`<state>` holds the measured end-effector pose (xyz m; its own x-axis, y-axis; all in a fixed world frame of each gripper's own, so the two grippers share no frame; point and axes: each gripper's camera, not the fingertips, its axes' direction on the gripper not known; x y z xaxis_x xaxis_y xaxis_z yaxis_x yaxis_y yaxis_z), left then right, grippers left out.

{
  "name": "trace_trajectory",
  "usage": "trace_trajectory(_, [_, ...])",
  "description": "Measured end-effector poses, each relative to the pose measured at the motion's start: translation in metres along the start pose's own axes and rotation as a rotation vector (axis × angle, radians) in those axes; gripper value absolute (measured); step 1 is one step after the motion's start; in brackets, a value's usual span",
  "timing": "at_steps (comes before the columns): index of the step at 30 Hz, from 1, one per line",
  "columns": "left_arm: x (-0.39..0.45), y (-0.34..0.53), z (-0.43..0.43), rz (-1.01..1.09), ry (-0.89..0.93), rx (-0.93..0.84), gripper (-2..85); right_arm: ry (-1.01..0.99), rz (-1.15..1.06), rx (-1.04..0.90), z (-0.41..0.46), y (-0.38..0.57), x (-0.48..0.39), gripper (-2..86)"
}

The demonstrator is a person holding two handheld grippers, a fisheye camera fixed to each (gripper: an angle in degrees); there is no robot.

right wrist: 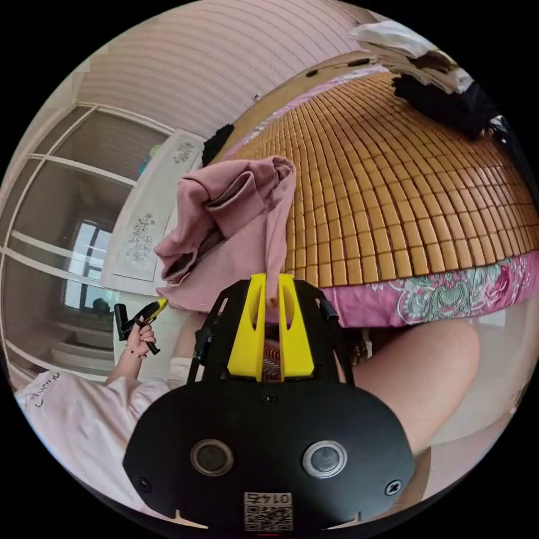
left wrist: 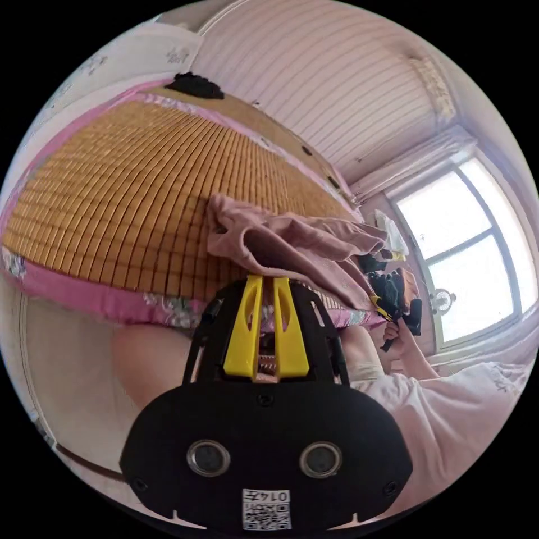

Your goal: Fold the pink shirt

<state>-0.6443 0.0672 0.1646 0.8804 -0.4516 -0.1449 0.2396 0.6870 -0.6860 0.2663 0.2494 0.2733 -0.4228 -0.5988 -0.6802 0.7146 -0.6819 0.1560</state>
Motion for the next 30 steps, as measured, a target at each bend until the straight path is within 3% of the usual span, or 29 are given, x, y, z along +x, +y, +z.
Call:
trace_trajectory(3, [-0.045, 0.040, -0.010, -0.164, -0.017, 0.006, 4.6, 0.100, 0.031, -0.099, 0.032, 0.007, 0.006, 3.6])
trace_trajectory(7, [-0.054, 0.051, -0.034, -0.175, -0.124, 0.112, 5.0, 0.148, -0.049, -0.054, 0.033, -0.005, -0.019, 5.4])
trace_trajectory(11, [-0.045, 0.021, -0.016, -0.051, -0.135, 0.027, 9.1, 0.275, -0.150, -0.053, 0.052, -0.032, -0.053, 8.0])
trace_trajectory(17, [-0.037, -0.028, 0.037, 0.034, -0.165, -0.144, 9.8, 0.449, -0.319, 0.156, 0.054, -0.046, -0.107, 7.8])
trace_trajectory(19, [-0.048, -0.031, 0.051, -0.013, -0.153, -0.211, 7.5, 0.364, -0.272, 0.086, 0.071, -0.055, -0.096, 9.1])
trace_trajectory(25, [-0.076, -0.023, 0.040, -0.100, -0.040, -0.154, 2.7, 0.241, -0.108, -0.254, 0.155, -0.065, -0.042, 7.4])
trace_trajectory(30, [-0.063, -0.016, 0.011, 0.003, -0.023, -0.068, 0.7, 0.065, -0.048, -0.202, 0.139, -0.075, -0.024, 3.1])
